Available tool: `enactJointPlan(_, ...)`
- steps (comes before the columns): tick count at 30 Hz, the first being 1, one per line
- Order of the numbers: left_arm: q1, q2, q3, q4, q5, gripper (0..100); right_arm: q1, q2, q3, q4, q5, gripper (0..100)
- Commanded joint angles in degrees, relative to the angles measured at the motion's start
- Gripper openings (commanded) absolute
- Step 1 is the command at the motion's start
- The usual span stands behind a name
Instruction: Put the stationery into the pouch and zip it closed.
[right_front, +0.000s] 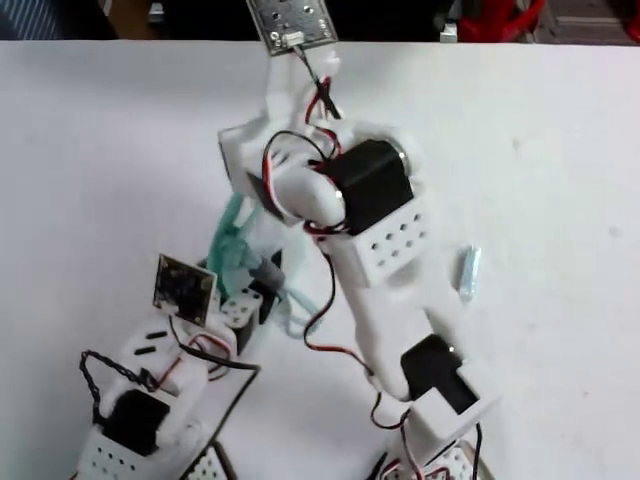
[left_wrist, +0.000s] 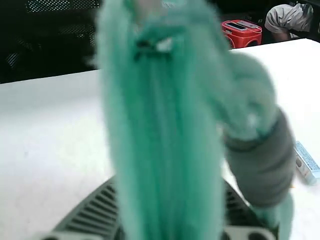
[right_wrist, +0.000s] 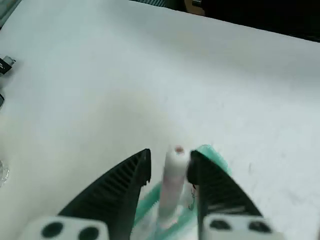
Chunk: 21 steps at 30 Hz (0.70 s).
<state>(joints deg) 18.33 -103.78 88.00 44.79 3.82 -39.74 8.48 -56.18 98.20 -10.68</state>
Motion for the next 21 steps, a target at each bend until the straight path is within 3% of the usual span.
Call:
enactJointPlan(1,0.5,-0.7,-0.4,-1.0,-0.4,15,-0.2,-5.0,0.3,0.1,1.3,25.9)
enactJointPlan(10,0.5,-0.7,-0.4,-1.0,-0.4,15,2.2,-15.7,0.7,0.0,4.2,23.7)
enactJointPlan(15,0.5,-0.7,-0.4,-1.0,-0.4,15,15.6,-16.1,4.4,0.2,5.9,23.7)
enactJointPlan(21,0.5,-0.7,-0.4,-1.0,-0.4,15,29.7,-13.5,24.3,-3.6,8.4,23.7)
